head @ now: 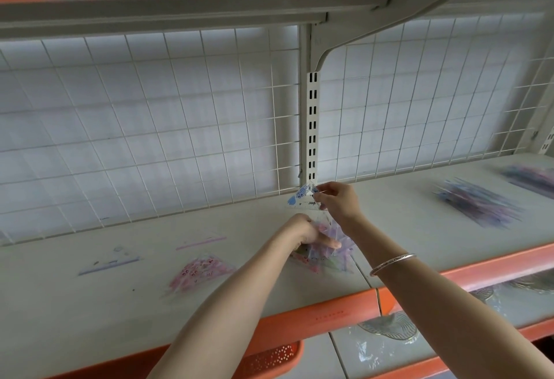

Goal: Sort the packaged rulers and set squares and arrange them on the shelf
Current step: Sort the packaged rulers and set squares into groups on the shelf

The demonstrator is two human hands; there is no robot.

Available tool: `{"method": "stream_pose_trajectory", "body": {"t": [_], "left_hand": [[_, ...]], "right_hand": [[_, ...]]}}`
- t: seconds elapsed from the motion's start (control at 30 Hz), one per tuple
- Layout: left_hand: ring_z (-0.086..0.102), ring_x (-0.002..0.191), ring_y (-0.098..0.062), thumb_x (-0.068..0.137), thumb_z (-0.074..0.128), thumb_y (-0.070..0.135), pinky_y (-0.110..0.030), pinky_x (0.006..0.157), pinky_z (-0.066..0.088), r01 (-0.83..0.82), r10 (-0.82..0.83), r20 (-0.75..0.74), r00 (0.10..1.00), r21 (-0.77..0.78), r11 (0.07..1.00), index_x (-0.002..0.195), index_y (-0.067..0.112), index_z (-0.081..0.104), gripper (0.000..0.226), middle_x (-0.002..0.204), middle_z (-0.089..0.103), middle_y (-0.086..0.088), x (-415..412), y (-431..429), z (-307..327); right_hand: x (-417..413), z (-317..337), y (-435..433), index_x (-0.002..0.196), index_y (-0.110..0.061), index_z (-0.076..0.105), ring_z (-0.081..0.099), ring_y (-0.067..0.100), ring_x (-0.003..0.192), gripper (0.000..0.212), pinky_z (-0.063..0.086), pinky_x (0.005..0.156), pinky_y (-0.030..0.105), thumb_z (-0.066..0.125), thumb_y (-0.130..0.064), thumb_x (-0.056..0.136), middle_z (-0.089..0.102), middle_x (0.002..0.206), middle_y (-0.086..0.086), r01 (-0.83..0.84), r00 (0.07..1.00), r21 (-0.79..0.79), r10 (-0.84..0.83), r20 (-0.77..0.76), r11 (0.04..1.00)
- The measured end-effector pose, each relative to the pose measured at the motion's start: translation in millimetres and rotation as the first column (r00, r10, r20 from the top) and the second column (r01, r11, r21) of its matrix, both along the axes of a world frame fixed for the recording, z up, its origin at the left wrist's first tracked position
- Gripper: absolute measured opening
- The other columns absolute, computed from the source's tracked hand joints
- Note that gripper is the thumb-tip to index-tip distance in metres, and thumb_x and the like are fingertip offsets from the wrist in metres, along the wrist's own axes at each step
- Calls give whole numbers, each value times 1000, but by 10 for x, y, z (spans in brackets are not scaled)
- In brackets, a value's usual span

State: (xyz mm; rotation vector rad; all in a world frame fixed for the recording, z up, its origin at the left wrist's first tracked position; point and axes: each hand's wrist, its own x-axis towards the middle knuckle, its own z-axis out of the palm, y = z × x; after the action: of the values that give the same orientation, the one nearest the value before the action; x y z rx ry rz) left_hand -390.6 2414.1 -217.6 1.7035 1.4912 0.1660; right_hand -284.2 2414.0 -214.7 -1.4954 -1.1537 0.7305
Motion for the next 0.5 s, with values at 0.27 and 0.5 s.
{"method": "stream_pose_trajectory", "body": {"t": [0.27,0.5], "left_hand": [[54,99,-23,63,89,27,-34,61,51,-198,202,209,957,-41,979,129,10,45,82,125,55,-7,-433,35,176],[52,90,-18,64,88,13,-33,70,51,-416,392,400,828,-31,909,109,15,47,61,98,55,3,-1113,174,255]], "right_hand": [[-51,76,-10,93,-5,67,54,13,55,11,47,55,16,63,0,84,64,72,4,31,998,66,-28,-54,997],[-320,75,44,92,-5,67,54,11,58,9,44,53,12,62,-2,84,63,70,1,36,995,117,-24,-96,992]]}}
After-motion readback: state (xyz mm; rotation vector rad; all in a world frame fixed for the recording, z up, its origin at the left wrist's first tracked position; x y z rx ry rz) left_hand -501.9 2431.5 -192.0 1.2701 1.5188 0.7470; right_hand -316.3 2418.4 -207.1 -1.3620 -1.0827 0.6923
